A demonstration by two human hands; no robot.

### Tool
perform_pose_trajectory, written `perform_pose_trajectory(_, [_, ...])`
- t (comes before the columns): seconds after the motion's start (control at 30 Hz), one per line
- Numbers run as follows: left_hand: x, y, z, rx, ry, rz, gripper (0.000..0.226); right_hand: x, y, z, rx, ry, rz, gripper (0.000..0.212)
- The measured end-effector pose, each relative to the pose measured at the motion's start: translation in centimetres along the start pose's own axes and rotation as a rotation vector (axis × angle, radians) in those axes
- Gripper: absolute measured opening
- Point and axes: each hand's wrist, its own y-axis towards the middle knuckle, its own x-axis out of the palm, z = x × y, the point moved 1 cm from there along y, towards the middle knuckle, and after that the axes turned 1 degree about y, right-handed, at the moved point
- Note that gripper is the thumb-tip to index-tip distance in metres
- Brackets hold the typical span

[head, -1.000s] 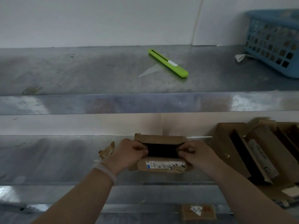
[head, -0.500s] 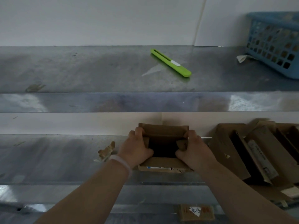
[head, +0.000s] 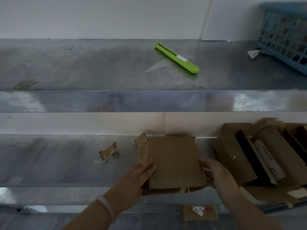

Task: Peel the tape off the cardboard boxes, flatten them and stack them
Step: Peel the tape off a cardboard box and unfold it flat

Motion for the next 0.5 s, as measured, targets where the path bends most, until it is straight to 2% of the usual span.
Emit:
perform_pose_trajectory(0.03, [1.1, 0.1, -0.2, 0.015, 0.047, -0.034, 0.081, 0.0, 0.6, 0.9, 0.013, -0.132, -0.004, 0.028])
perform_pose_trajectory(0.13, [2.9, 0.9, 0.1, -0.002, 0.072, -0.107, 0.069, 0.1, 1.8, 3.1, -0.034, -0.572, -0.025, 0.060])
perform_pose_trajectory(0.2, [2.9, 2.1, 0.6, -0.082, 0.050, -0.096, 0.069, 0.4, 2.3, 4.0, -0.060, -0.708, -0.019, 0.072])
perform_pose_trajectory(0.3, [2.6, 4.0, 1.0, -0.156, 0.177, -0.037, 0.075, 0.6, 2.8, 5.0, -0.142, -0.929, 0.023, 0.070])
perform_pose_trajectory(0.4, [3.2, 4.6, 0.4, -0.211, 0.294, -0.065, 0.079, 1.0, 3.6, 5.1, -0.234, -1.146, 0.013, 0.069])
perform_pose_trajectory(0.5, [4.5, 4.3, -0.1, -0.163, 0.331, -0.047, 0.078, 1.8, 4.1, 6.1, -0.410, -1.285, -0.027, 0.062])
